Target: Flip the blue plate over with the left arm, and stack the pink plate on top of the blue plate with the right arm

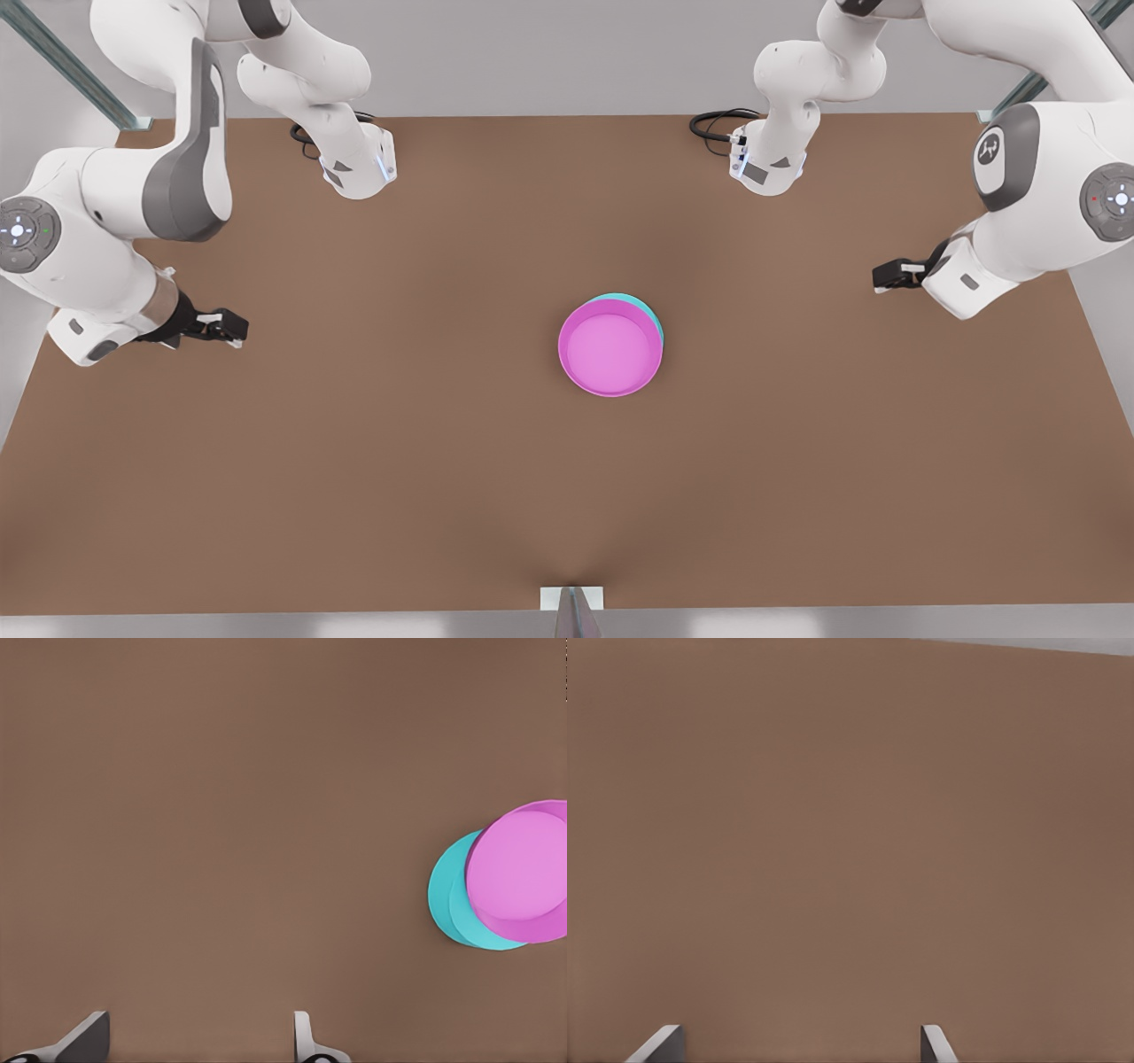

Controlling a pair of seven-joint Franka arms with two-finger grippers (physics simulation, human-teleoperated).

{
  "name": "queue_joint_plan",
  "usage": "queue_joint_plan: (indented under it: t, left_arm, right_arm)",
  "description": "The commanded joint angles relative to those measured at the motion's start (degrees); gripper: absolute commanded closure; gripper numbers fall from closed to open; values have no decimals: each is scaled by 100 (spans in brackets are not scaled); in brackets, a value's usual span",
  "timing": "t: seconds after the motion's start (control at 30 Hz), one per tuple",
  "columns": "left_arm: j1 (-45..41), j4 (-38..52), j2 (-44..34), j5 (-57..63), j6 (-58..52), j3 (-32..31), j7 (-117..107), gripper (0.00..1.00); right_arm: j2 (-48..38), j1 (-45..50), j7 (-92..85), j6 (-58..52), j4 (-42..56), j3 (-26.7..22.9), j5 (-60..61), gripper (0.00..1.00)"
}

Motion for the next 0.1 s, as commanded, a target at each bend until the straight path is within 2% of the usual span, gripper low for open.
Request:
queue_joint_plan:
  t: [0.0,0.07]
  left_arm:
    - [6,0,-1,0,6,-4,0,0]
    - [6,0,-1,0,-3,4,0,0]
  right_arm:
    - [8,-9,-1,0,2,-1,-4,0]
    - [43,-35,-53,0,2,-36,5,0]
